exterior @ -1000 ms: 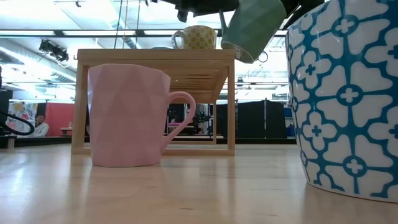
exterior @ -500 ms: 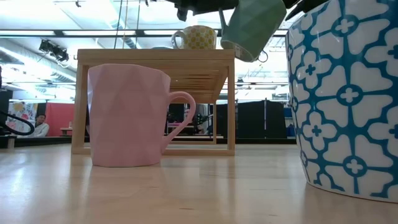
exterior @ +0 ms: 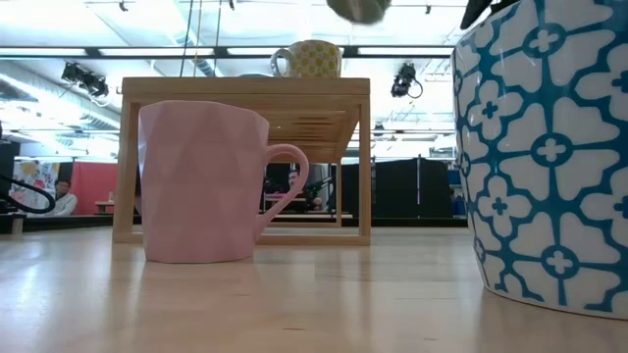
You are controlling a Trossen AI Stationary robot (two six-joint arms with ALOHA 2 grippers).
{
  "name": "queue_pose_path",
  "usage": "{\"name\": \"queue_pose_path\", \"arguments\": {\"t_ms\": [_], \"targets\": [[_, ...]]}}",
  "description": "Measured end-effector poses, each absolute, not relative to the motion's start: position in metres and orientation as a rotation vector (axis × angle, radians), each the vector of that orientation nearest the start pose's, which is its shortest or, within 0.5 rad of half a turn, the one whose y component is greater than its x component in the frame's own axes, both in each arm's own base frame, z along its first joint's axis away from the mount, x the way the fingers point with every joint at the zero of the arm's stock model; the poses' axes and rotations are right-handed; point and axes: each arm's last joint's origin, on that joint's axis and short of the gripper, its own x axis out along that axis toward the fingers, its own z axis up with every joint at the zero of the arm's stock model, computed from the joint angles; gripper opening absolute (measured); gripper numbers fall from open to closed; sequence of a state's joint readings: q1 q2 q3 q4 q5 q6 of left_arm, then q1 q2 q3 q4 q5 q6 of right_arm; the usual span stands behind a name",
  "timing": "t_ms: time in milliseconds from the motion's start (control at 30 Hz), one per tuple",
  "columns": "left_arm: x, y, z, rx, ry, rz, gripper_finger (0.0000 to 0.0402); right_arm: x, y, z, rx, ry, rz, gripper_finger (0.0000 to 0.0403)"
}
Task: Place coffee mugs
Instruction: Put the green mug on the shelf
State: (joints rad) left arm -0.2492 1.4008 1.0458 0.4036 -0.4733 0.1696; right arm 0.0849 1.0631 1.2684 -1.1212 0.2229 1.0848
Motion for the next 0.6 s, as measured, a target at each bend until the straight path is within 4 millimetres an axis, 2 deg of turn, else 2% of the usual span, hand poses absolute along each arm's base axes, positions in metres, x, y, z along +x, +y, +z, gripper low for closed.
{"name": "queue_pose_path", "arguments": {"t_ms": [300,600], "targets": [[0.259,-0.063,0.38,0.135,-0.053,0.304,0.0052,0.18,0.009,0.364,0.766,0.759,-0.57,0.013],[0.194,-0.054,0.407,0.145,-0.033,0.459,0.0051,0.19,0.01,0.333,0.774,0.78,-0.561,0.013]]}}
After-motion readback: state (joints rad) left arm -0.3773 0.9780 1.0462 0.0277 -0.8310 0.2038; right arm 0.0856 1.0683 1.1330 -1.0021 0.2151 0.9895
